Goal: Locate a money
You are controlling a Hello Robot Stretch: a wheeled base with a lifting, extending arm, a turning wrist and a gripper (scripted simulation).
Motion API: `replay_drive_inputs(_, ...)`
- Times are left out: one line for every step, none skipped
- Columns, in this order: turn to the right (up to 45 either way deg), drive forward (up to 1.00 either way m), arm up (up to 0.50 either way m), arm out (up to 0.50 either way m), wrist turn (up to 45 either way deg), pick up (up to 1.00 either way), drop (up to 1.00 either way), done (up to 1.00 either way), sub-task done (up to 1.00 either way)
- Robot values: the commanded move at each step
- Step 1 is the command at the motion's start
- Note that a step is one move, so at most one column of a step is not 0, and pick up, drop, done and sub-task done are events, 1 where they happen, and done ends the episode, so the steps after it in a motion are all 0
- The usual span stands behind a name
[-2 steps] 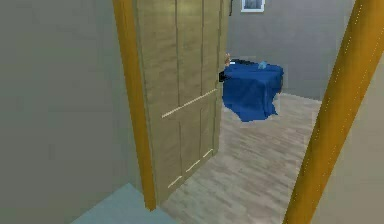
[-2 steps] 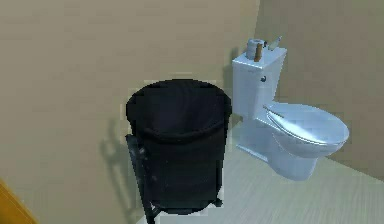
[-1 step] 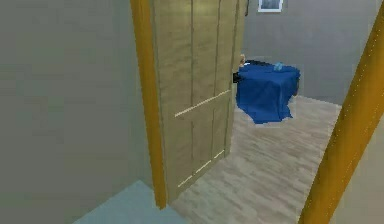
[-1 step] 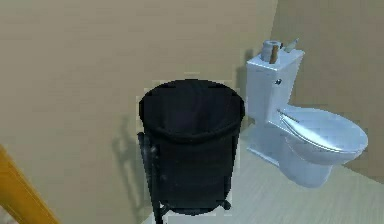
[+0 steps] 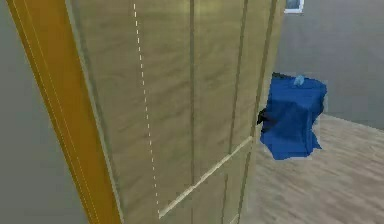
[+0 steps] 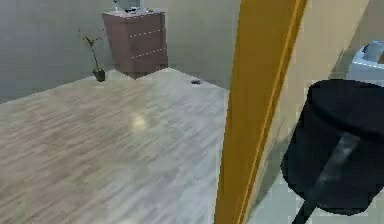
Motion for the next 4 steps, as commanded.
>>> replay_drive_inputs(36.0, 0.0, 0.0, 0.0, 0.0, 0.0, 0.0, 0.0, 0.0)
replay_drive_inputs(0.0, 0.45, 0.0, 0.0, 0.0, 0.0, 0.0, 0.0, 0.0)
replay_drive_inputs(42.0, 0.0, 0.0, 0.0, 0.0, 0.0, 0.0, 0.0, 0.0)
replay_drive_inputs(0.0, 1.0, 0.0, 0.0, 0.0, 0.0, 0.0, 0.0, 0.0)
